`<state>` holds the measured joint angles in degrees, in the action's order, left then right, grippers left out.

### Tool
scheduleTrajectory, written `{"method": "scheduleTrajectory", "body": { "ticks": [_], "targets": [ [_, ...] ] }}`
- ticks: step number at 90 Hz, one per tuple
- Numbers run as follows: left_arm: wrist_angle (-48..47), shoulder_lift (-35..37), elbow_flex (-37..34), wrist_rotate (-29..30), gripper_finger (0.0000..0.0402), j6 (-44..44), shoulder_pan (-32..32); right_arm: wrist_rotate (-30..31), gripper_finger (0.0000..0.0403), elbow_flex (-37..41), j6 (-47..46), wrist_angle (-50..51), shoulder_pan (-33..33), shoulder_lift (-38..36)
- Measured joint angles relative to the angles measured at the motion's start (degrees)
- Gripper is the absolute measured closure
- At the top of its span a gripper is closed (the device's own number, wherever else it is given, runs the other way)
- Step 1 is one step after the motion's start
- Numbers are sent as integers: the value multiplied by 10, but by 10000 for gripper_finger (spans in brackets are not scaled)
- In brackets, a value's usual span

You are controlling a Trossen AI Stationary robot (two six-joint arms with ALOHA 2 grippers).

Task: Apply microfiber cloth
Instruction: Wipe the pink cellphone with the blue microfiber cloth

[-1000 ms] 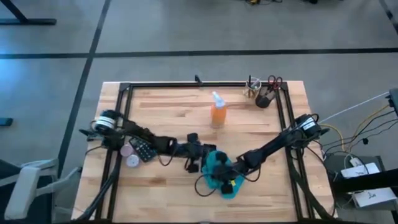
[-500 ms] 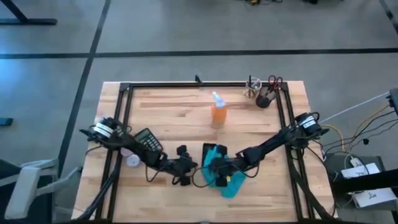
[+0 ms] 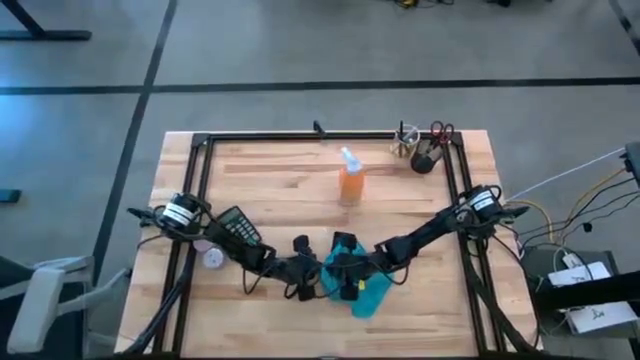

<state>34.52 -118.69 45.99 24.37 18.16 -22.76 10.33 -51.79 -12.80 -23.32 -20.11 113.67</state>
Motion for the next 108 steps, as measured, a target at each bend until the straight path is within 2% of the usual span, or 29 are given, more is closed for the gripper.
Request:
{"method": "scheduleTrajectory", "body": {
  "ticks": [12,20,40,64,72,85,95,108],
  "targets": [
    [2,1,-4,-3,402,4,2,-139,401,1,7,-3,-2,-9],
    [0,6,-6,-3,402,4,2,-184,401,2,5,26,-8,-28],
    [14,33,-1,0,401,-44,4,-125,401,2,6,165,-29,-95],
    [31,13,60,-21,401,-143,59,-102,401,3,1,160,-32,-100],
    [30,13,60,-45,401,-145,73,-96,401,5,-7,160,-36,-96],
    [34,11,60,-45,401,-144,90,-62,401,12,-10,157,-41,-96],
    [47,-7,62,-41,401,-136,98,-59,401,18,-24,159,-41,-96],
    [62,-41,64,-39,401,-125,99,-67,401,17,-46,215,-51,-105]
  ]
}}
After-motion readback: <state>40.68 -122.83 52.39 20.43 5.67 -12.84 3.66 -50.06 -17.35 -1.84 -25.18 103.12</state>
